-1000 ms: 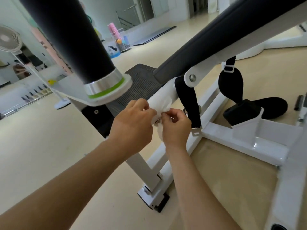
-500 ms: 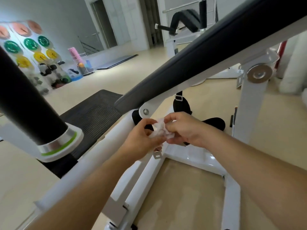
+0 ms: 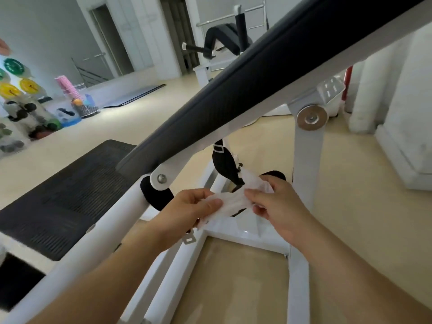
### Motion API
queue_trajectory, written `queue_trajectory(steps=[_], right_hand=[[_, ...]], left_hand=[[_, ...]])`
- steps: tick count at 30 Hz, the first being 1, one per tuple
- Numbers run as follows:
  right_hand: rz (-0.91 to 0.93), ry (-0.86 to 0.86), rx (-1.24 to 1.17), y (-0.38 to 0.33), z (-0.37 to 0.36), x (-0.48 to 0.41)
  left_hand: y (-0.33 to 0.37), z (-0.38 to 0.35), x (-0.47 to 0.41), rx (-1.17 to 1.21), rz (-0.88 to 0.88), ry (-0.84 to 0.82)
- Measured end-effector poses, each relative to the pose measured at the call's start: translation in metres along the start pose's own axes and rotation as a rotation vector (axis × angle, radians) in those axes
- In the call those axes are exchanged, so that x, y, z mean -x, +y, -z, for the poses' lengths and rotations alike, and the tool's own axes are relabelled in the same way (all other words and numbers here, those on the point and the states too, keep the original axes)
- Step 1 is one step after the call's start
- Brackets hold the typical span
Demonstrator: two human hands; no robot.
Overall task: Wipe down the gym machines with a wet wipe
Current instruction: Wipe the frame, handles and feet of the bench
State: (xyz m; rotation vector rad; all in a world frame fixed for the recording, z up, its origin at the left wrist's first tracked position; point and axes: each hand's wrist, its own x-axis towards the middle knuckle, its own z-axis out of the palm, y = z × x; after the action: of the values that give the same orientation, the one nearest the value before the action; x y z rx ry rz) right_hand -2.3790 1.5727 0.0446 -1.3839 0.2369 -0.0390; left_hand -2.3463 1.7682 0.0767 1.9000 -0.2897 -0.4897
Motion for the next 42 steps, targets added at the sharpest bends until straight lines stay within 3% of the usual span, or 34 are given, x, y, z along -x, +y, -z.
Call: queue_trajectory(steps=[3,6,10,15,21,24,28,31,33,35,39,42], right_hand=[[0.093,0.162,0.027,0.004,0.012,-0.003],[0.146,0.302,0.104,0.003,0.032,0.003],[0.141,0.434,0.057,-0.001,0.07,0.017],[0.077,0.521,-0.091,-0.024,0.105,0.042],[-0.089,0.547,-0.17,-0.06,0.133,0.069],[-0.162,0.523,-0.253,-0.082,0.14,0.085],[-0.233,0.482,-0.395,-0.108,0.143,0.115],[-0.278,0.537,-0.189,-0.131,0.136,0.136],[-0.287,0.527,0.047,-0.153,0.125,0.153],[-0.313,0.445,0.216,-0.181,0.107,0.171],[-0.343,0.192,0.531,-0.248,0.069,0.204],[-0.41,-0.009,0.615,-0.307,0.056,0.22]], left_hand=[[0.005,-0.011,-0.017,-0.001,0.025,0.151],[0.002,-0.04,-0.048,-0.3,0.02,0.34],[-0.002,-0.106,-0.082,-0.624,-0.082,0.162],[0.011,-0.155,-0.1,-0.666,0.015,-0.091],[0.042,-0.186,-0.089,-0.537,0.045,-0.311],[0.062,-0.188,-0.077,-0.398,0.086,-0.331],[0.087,-0.174,-0.037,0.201,0.302,-0.348],[0.108,-0.163,0.005,0.511,0.448,-0.375],[0.127,-0.164,0.037,0.434,0.406,-0.333],[0.152,-0.167,0.067,0.342,0.348,-0.242],[0.211,-0.158,0.109,0.517,0.414,-0.195],[0.254,-0.141,0.131,0.507,0.403,-0.096]])
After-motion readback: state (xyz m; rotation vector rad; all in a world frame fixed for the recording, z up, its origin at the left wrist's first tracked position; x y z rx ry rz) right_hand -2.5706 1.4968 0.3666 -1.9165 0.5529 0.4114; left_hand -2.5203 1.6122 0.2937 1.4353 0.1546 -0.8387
